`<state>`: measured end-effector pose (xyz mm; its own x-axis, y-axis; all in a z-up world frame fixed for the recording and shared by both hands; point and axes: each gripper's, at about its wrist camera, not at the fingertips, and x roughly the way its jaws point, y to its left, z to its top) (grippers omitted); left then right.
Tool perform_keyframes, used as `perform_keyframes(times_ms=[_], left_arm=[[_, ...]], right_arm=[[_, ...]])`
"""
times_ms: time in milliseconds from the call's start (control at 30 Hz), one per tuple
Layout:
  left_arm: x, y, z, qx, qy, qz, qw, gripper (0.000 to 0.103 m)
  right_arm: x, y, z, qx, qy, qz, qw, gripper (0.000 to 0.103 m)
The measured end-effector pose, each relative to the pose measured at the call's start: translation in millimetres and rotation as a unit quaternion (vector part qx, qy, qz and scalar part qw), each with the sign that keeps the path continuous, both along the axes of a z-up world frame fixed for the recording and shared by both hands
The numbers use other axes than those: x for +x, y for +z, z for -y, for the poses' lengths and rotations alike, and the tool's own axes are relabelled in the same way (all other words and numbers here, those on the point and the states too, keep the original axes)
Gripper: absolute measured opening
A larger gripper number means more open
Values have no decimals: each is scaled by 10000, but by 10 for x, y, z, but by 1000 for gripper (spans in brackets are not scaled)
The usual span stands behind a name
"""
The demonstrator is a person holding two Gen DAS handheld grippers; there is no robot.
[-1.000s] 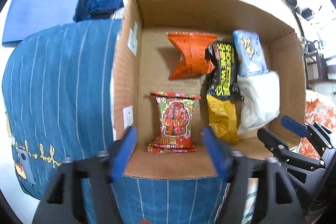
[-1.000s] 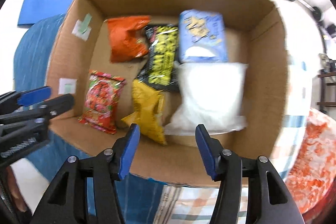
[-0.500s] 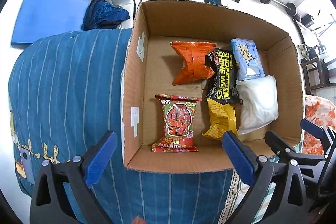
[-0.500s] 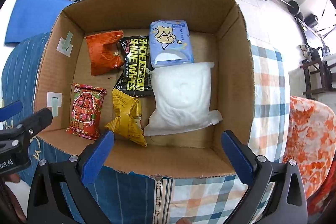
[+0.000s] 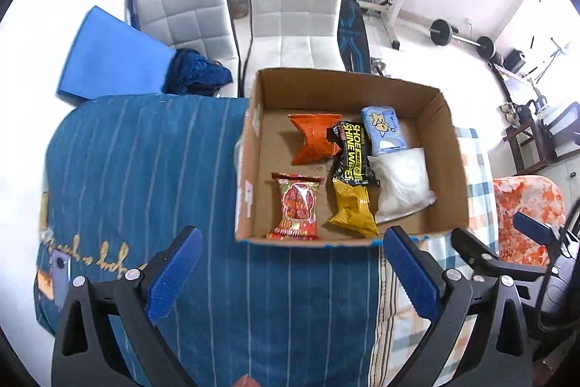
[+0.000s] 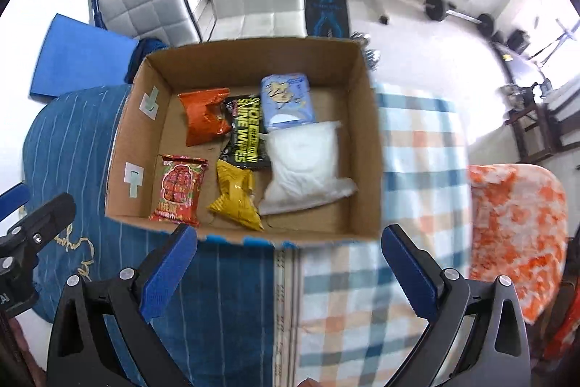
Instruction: Organize soft objects
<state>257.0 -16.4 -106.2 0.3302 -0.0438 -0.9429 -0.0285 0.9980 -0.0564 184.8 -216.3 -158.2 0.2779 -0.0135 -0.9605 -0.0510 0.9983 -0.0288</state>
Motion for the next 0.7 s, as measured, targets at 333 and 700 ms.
perform_keyframes(times_ms=[333,700], left_arm=[[-729,844,-50,18,6,661,9978,103],[-1450,1367,0,-126,-184,862,9960,103]], right_arm=[[-959,973,73,253,-57,630,9977,103],[-1827,1705,102,558,-43,1069,9927,103]])
